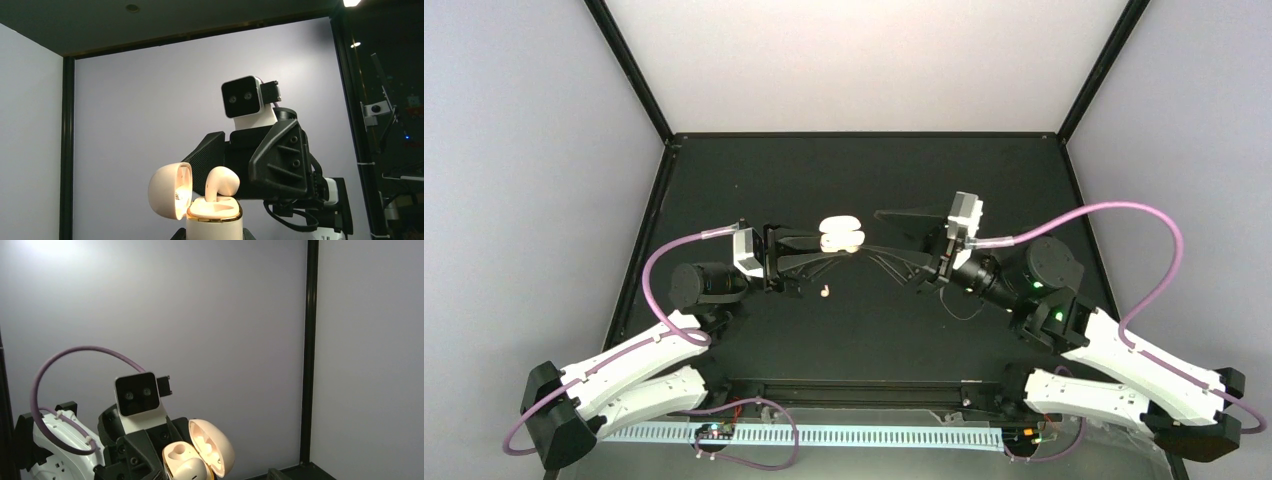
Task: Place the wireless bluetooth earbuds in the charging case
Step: Place the earbud in the charging case.
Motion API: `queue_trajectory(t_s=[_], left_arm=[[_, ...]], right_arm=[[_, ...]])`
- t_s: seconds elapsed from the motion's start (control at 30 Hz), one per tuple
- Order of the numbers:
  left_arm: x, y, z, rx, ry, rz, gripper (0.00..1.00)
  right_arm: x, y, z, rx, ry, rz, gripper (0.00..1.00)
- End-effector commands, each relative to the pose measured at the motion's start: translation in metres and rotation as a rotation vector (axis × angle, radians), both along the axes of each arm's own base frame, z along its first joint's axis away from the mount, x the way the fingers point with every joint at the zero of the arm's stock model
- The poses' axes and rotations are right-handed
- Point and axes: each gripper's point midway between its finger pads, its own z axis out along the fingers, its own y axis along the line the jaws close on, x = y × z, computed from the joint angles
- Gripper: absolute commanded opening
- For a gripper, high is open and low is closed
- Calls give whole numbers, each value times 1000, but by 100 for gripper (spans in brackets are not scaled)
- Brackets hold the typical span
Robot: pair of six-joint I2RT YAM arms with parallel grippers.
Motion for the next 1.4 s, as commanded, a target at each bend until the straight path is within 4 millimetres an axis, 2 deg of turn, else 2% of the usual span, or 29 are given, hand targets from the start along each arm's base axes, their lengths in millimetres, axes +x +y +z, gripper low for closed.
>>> queue_trajectory(t_s=[0.0, 0.13, 0.27, 1.37], left_arm=[[-7, 5, 7, -20, -36, 0, 2], [-11, 7, 9, -28, -39, -10, 2], [-14, 8, 10, -31, -43, -23, 1], [-16, 2, 7, -9, -44, -46, 1]], right_arm=[[-14, -24, 26, 92, -63, -1, 54], [-2, -31, 22, 88, -26, -75, 54], [7, -25, 14, 56, 6, -99, 54], [1, -4, 15, 40, 11, -12, 55]])
